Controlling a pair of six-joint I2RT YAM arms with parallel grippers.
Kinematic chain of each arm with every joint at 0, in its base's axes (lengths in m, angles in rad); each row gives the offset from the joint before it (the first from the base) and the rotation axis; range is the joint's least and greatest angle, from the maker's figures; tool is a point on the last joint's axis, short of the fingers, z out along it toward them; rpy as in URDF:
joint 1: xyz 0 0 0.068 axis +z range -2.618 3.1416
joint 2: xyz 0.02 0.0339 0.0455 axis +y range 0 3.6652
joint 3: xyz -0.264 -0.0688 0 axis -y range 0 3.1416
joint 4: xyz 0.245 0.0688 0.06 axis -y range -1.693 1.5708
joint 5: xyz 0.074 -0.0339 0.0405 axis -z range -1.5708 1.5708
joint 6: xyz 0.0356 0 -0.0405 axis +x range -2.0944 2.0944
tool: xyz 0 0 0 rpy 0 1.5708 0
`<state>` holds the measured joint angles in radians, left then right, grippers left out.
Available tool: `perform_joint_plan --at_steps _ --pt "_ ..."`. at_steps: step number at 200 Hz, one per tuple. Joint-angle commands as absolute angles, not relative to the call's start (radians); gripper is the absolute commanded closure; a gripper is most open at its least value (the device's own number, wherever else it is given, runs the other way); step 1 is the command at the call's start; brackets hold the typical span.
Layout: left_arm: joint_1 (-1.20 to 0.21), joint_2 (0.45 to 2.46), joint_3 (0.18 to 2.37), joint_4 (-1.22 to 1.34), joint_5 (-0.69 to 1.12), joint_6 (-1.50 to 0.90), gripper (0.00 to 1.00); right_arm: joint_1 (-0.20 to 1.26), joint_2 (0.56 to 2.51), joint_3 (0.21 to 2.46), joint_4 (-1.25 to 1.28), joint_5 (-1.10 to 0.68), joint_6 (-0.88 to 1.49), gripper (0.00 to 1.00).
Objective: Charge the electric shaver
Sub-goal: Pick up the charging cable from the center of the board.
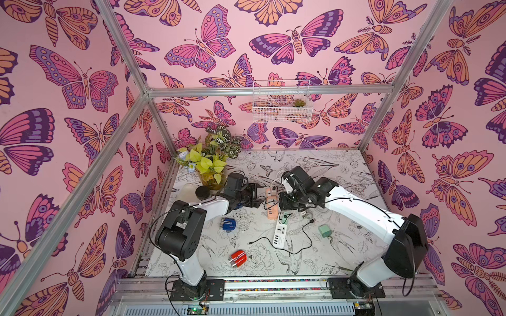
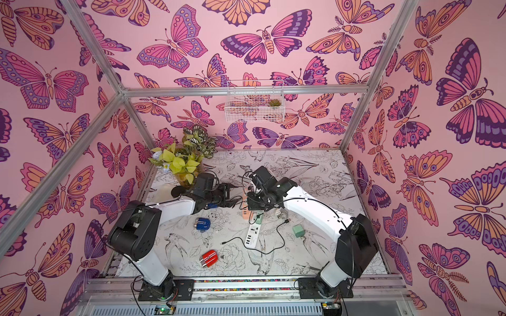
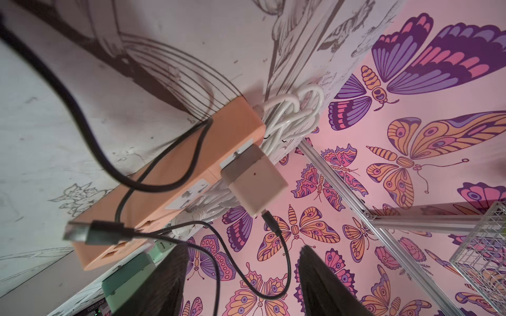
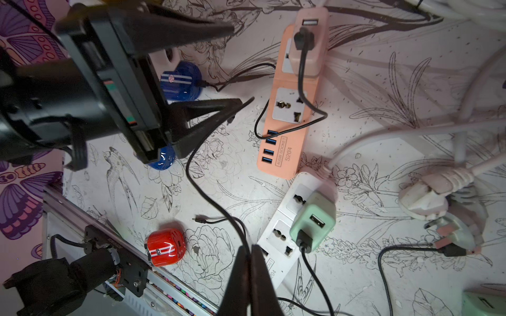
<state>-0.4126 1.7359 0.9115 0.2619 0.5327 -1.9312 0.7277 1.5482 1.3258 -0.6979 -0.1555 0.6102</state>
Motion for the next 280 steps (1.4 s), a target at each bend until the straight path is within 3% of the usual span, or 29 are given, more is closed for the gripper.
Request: perform_joint_plan --at_steps 1,48,93,125,166,202,221,260,280 --pt "-0.418 1.739 0.898 0.283 0.551 -1.956 0.33 0.712 1.51 1.304 -0.666 -0.183 0.639 1.0" --pt "-0.438 1.723 0.899 0.241 0.555 -1.985 0.31 0.695 1.475 1.259 -0.601 -0.221 0.668 1.0" --pt "-0.445 1.726 0.894 0.218 0.564 -1.994 0.37 0.673 1.437 1.231 -0.567 -0.229 0.689 1.0" --pt "-0.442 1.707 0.875 0.181 0.538 -1.983 0.51 0.658 1.418 1.211 -0.546 -0.249 0.703 1.0" --pt "-0.434 1.722 0.885 0.199 0.515 -1.971 0.61 0.658 1.399 1.189 -0.536 -0.28 0.712 1.0" --pt "-0.426 1.743 0.884 0.229 0.5 -1.974 0.62 0.658 1.378 1.168 -0.531 -0.296 0.724 1.0" --pt "-0.424 1.741 0.873 0.245 0.481 -1.973 0.7 0.658 1.365 1.158 -0.53 -0.296 0.726 1.0" --pt "-0.422 1.755 0.868 0.272 0.476 -1.973 0.71 0.658 1.347 1.149 -0.527 -0.312 0.729 1.0" --pt "-0.422 1.763 0.868 0.296 0.472 -1.976 0.78 0.659 1.344 1.14 -0.529 -0.328 0.729 1.0"
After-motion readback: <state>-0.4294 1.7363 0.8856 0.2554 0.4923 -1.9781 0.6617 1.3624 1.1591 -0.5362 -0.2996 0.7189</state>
